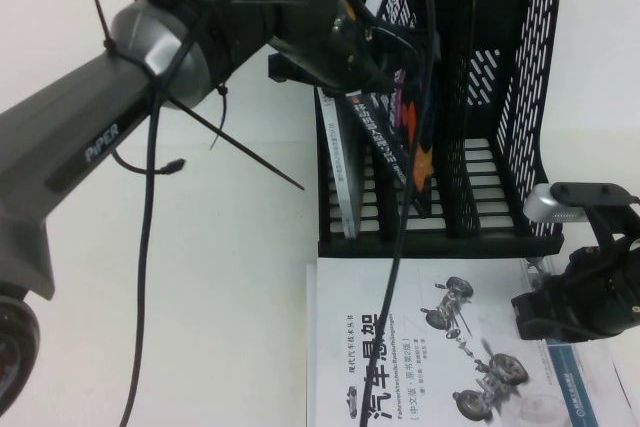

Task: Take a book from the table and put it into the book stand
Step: Place the book on the book shelf

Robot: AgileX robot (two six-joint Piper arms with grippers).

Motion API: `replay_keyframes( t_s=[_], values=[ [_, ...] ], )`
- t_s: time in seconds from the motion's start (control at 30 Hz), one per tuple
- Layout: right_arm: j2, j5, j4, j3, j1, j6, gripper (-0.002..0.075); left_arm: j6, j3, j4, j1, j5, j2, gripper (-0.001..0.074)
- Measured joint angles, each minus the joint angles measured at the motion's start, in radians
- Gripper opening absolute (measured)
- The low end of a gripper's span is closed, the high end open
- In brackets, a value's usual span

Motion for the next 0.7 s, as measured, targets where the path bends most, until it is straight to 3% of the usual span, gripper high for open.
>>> replay_keyframes(
  t_s=[0.47,0.7],
  values=[
    [0.002,-0.001,0.000,0.000,0.000,0.000,-0.0003,0.003,-0.012,0.015,-0.008,-0.022,0.016,0.0127],
    [0.002,-0.002,0.002,0.000,0.000,0.000,-0.0003,0.032,-0.015,0.015,-0.009,-0.046,0.017,0.0377]
  ],
)
